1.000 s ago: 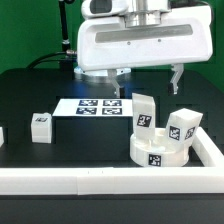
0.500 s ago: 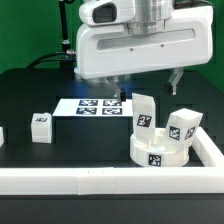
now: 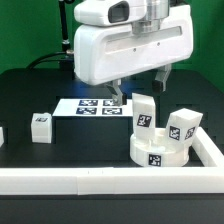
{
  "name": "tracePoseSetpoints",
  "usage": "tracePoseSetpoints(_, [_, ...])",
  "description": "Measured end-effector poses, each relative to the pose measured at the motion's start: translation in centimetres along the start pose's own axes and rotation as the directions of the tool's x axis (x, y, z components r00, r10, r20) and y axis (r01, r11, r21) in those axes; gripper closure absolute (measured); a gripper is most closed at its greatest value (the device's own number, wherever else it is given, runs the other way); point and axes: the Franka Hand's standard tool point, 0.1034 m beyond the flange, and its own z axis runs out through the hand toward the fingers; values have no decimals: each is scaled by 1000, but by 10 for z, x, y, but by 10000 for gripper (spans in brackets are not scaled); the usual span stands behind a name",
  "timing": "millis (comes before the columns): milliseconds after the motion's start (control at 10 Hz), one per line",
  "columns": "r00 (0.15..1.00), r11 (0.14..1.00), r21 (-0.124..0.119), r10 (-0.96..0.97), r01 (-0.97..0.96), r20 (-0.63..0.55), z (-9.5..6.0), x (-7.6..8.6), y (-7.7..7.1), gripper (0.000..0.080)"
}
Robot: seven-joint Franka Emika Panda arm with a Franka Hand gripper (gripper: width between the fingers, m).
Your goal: Assemble stool
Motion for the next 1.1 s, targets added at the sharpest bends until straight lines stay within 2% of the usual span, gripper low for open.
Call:
tracePoseSetpoints(100, [988, 988, -21, -155, 155, 18, 0, 4, -2, 151])
tracePoseSetpoints(200, [961, 961, -25, -275, 276, 30, 1, 4, -2, 151])
tracePoseSetpoints(500, [872, 873, -20, -487, 488, 44, 1, 0, 2, 151])
tracePoseSetpoints(800, [647, 649, -2, -759, 761, 80, 7, 9, -5, 151])
tracePoseSetpoints(900, [614, 616, 5, -785, 787, 89, 10, 11, -4, 151])
tracePoseSetpoints(1100, [627, 630, 6, -774, 777, 89, 13, 11, -4, 151])
